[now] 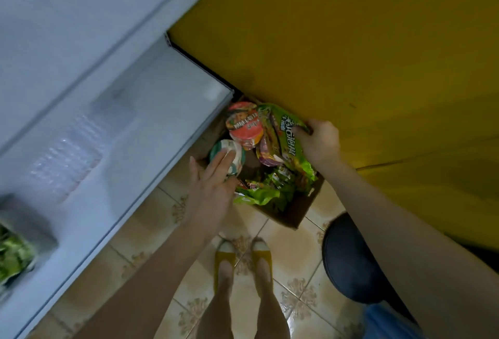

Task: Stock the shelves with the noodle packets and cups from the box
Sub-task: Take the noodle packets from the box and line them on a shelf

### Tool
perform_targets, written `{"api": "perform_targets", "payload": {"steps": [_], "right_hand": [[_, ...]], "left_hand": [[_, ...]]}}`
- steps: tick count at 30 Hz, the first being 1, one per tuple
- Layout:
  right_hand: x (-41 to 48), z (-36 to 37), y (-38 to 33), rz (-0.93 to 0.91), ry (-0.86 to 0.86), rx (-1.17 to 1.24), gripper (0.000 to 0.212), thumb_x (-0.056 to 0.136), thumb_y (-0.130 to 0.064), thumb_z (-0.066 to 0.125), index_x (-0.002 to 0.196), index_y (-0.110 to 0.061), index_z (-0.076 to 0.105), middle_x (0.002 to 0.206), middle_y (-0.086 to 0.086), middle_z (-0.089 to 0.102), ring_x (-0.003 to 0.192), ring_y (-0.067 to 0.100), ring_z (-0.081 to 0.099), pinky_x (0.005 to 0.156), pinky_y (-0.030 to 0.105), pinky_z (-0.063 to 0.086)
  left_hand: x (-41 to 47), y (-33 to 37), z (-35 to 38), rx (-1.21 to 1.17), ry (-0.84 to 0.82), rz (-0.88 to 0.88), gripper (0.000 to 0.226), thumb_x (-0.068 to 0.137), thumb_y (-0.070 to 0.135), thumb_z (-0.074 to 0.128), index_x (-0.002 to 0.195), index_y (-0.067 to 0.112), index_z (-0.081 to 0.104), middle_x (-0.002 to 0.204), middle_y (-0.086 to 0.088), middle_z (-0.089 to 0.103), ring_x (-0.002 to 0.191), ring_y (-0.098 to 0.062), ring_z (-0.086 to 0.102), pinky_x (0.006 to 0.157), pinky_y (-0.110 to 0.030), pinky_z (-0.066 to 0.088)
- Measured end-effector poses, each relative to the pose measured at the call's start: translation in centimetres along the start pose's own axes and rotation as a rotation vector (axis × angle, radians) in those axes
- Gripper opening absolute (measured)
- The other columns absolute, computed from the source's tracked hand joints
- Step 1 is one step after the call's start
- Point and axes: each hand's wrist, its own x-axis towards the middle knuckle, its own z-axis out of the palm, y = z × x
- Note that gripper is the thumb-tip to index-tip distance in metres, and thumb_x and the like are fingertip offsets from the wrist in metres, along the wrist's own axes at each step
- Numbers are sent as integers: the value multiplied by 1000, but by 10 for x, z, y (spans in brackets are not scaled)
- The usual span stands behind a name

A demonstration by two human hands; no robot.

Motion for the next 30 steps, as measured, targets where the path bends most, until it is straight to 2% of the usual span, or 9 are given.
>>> {"api": "perform_targets", "payload": {"steps": [6,9,11,13,16,21,23,27,30], "right_hand": [[-18,-30,-69,-199,-18,30,18,92,-19,54,84,-4,59,61,0,45,53,15,41,45,17,25],[-27,-42,-96,-294,-49,69,23,92,-19,54,89,3,59,72,13,53,63,25,49,50,28,36],[-32,-48,-112,-357,-78,96,24,92,-18,55,89,6,58,70,13,54,62,27,51,53,32,41],[-38,-53,-129,-435,-104,103,20,92,-16,55,90,3,59,65,0,49,54,13,46,47,13,35],[-47,-55,-154,-549,-131,103,15,92,-15,54,90,-1,59,64,-3,45,55,-2,36,47,6,33],[-67,-52,-195,-718,-231,116,12,93,-11,51,87,-2,56,65,-3,46,60,15,41,47,6,32],[-76,-50,-212,-799,-269,111,15,94,-9,51,88,4,57,63,-4,46,68,19,42,50,10,32],[-91,-41,-246,-899,-342,73,23,94,-11,49,96,10,57,90,24,63,78,20,49,58,28,24],[-103,-35,-271,-966,-377,32,25,96,-13,46,96,10,55,93,25,63,80,26,54,59,33,26]], "left_hand": [[-26,-18,-57,-47,91,-193,28,51,16,77,78,14,73,90,-4,72,104,-25,57,78,-72,38],[-38,-20,-83,-45,103,-283,35,41,7,84,71,10,67,75,-8,69,82,-29,67,71,-68,44],[-47,-18,-102,-59,93,-334,25,47,8,77,68,10,63,65,-7,64,66,-31,66,66,-60,50],[-57,-18,-118,-53,118,-373,9,57,16,63,65,11,60,59,-6,60,57,-31,61,57,-44,52],[-74,-20,-139,-10,157,-424,13,69,21,54,67,9,59,62,-8,57,54,-31,56,47,-32,42],[-101,-26,-176,103,229,-531,24,74,23,43,65,7,59,58,-9,51,50,-29,52,50,-27,26],[-111,-31,-191,112,246,-574,28,73,25,40,64,6,58,57,-11,51,50,-30,52,50,-27,25],[-129,-44,-220,164,218,-679,24,64,25,40,59,6,53,53,-12,49,46,-29,51,48,-24,25],[-147,-55,-236,191,179,-791,20,60,23,44,59,7,55,51,-10,51,45,-28,52,43,-25,35]]}}
